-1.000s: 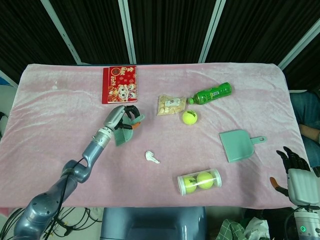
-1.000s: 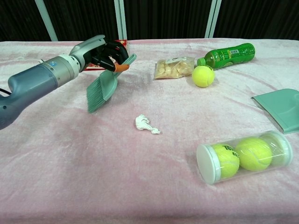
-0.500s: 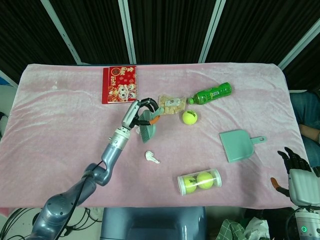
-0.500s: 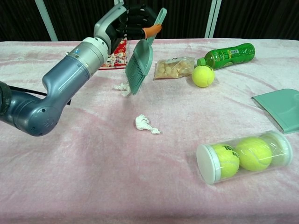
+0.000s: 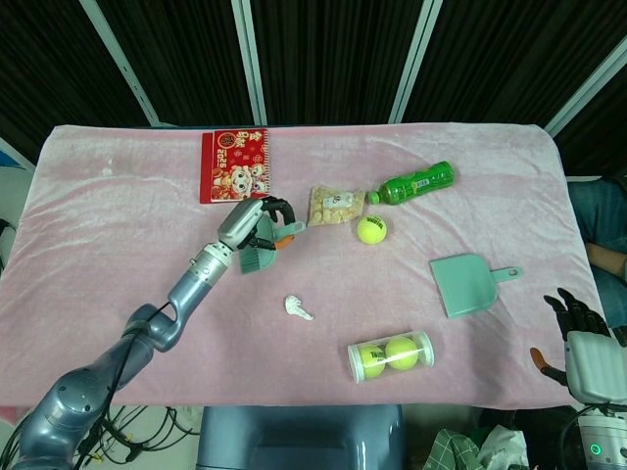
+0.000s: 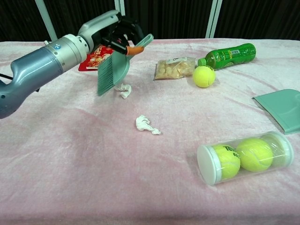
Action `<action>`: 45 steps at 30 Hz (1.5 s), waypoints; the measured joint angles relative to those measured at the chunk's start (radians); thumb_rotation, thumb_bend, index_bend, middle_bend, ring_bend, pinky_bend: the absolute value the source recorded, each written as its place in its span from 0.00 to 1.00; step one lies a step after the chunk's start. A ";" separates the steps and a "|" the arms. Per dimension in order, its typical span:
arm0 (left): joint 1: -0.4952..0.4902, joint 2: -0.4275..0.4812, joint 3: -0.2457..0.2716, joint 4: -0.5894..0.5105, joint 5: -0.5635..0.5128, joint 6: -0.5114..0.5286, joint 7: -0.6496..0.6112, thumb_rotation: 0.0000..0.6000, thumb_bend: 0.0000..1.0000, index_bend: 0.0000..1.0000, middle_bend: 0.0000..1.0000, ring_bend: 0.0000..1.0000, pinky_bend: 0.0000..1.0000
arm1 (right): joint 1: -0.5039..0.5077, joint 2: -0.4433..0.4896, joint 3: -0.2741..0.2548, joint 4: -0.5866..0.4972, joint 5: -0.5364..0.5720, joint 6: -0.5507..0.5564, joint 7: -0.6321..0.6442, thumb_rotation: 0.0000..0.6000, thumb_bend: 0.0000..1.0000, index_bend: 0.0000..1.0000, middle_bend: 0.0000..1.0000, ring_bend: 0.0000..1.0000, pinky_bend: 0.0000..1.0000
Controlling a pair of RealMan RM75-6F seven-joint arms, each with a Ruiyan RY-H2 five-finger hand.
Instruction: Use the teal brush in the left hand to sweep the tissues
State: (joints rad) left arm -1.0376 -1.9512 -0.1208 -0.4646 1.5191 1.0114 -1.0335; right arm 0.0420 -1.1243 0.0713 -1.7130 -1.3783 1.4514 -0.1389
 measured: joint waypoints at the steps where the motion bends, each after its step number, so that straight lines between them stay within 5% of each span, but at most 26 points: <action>1: 0.004 0.005 0.008 -0.002 0.003 -0.016 0.011 1.00 0.44 0.83 0.70 0.37 0.47 | 0.000 0.000 0.000 0.000 0.001 0.000 -0.001 1.00 0.17 0.19 0.09 0.14 0.18; 11: 0.020 -0.070 -0.024 0.058 -0.048 -0.059 0.006 1.00 0.44 0.83 0.69 0.37 0.48 | -0.001 0.000 0.003 -0.004 0.009 -0.003 -0.001 1.00 0.17 0.19 0.09 0.14 0.18; 24: -0.064 -0.279 -0.114 0.294 -0.144 -0.170 0.041 1.00 0.44 0.80 0.63 0.35 0.50 | -0.004 0.004 0.004 -0.006 0.011 -0.001 0.012 1.00 0.17 0.19 0.09 0.14 0.18; 36: -0.138 -0.316 -0.232 0.270 -0.251 0.073 0.036 1.00 0.44 0.79 0.63 0.35 0.51 | -0.011 0.007 -0.001 -0.004 0.001 0.007 0.022 1.00 0.17 0.19 0.09 0.14 0.18; 41: -0.136 -0.311 -0.225 0.276 -0.243 0.099 -0.004 1.00 0.44 0.79 0.63 0.35 0.50 | -0.012 0.007 -0.001 -0.004 -0.001 0.008 0.023 1.00 0.17 0.19 0.09 0.14 0.18; 45: -0.119 -0.283 -0.160 0.281 -0.188 0.072 0.022 1.00 0.44 0.79 0.63 0.35 0.46 | -0.012 0.007 -0.001 -0.004 -0.002 0.009 0.022 1.00 0.17 0.19 0.09 0.14 0.18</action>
State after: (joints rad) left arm -1.1561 -2.2344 -0.2805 -0.1831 1.3308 1.0835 -1.0119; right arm 0.0301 -1.1173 0.0705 -1.7168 -1.3802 1.4601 -0.1168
